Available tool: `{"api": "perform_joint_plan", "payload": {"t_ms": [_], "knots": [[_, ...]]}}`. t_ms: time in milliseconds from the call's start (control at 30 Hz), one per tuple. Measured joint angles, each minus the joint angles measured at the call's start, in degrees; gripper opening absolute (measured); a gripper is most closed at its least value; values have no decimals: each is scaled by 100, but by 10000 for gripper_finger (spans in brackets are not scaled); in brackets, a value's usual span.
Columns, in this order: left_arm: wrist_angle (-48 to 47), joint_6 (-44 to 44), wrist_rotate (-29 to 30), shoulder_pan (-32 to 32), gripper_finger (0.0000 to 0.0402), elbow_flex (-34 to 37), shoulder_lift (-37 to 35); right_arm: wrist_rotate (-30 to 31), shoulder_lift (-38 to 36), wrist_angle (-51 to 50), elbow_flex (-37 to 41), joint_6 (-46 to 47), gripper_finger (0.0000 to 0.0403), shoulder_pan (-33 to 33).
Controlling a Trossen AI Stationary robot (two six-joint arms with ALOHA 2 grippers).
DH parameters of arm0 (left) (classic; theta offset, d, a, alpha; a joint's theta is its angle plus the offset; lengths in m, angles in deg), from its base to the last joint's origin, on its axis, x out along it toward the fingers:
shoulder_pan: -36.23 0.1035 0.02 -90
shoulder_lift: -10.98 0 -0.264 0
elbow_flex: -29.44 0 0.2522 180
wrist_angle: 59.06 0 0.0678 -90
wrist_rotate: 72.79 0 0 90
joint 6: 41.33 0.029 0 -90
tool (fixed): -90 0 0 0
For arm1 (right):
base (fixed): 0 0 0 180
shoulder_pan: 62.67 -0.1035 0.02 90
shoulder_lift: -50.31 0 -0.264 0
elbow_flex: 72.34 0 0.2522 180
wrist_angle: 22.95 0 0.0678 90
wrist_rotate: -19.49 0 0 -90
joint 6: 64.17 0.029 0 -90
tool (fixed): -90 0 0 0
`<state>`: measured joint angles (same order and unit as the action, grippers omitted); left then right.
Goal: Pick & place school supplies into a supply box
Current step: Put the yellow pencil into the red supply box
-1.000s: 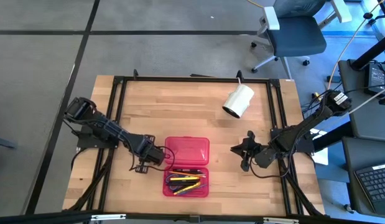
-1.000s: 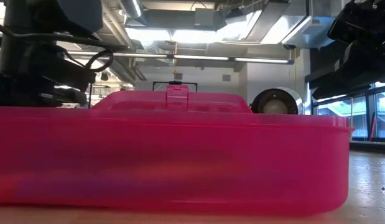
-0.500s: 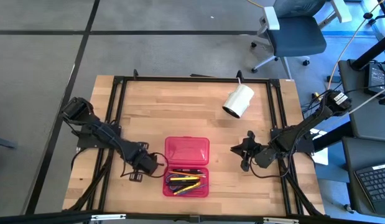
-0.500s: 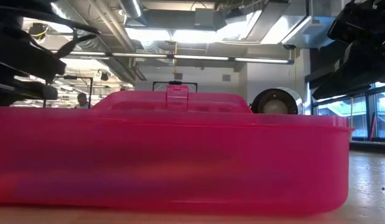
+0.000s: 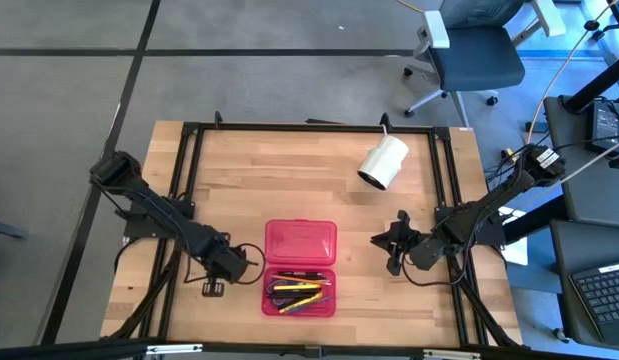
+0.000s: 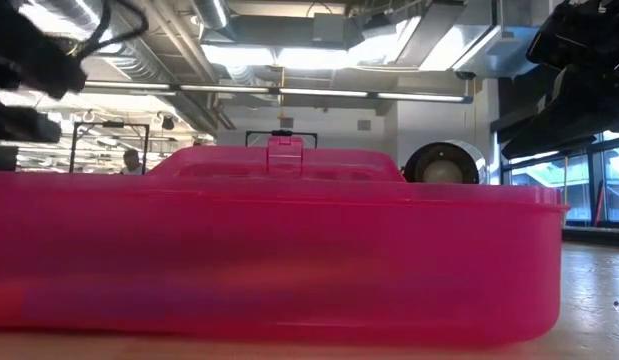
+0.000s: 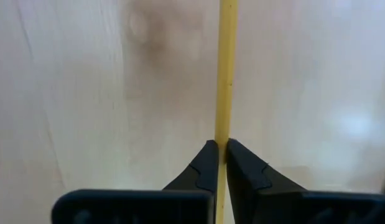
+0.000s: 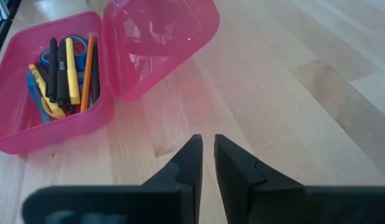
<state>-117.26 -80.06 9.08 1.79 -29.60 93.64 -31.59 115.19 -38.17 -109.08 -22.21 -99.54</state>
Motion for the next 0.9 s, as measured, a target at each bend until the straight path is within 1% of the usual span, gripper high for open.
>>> {"api": "perform_joint_plan", "payload": {"t_ms": [133,367,467,567,700,900], "knots": [[529,-88,69,39,11,0,-356,0,0,4,0,0,48,0],[2358,459,-49,254,9,-9,-850,2,0,46,0,2,48,-1],[2920,624,-53,412,9,-24,-929,2,0,45,0,2,48,0],[2857,1085,-73,562,9,-293,-862,2,0,44,0,2,48,1],[2520,1813,-56,717,8,-970,-599,2,0,46,0,4,48,0],[1841,2988,223,884,8,-2041,197,2,0,50,0,4,48,0]]}}
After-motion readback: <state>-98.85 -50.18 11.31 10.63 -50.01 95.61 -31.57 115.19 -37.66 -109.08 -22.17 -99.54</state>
